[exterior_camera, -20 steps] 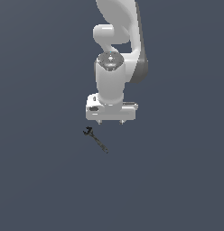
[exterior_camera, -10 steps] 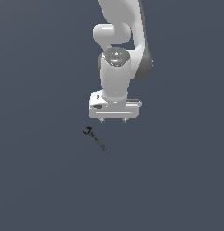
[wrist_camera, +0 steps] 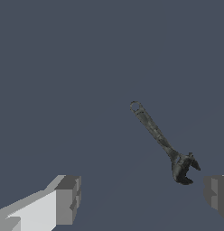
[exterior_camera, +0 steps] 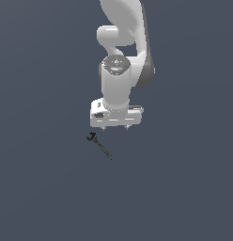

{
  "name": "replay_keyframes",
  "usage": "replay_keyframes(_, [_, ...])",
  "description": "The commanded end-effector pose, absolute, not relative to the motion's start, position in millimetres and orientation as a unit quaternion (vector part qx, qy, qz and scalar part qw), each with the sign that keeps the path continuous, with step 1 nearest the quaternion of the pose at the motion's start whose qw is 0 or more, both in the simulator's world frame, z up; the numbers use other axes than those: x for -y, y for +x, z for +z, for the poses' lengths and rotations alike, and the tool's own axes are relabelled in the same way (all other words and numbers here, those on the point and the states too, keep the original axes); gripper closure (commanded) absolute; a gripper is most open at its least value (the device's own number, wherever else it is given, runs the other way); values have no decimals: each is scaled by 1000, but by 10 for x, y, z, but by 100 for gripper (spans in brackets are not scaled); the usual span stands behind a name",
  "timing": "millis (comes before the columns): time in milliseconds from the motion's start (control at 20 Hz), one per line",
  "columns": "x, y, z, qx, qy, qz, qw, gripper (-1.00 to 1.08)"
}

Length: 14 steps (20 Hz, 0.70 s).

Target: Pick up the object and move it to a goal position.

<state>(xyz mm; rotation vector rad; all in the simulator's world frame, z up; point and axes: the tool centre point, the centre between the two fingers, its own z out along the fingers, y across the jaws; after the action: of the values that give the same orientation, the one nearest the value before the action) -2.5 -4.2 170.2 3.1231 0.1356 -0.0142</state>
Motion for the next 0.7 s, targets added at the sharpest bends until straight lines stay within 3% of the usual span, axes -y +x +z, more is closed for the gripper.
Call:
replay_keyframes(0, [98,-13,1638,-58,998,-5,8,-92])
replay_keyframes(650, [537,44,1117,-179,984,-4,5,-92])
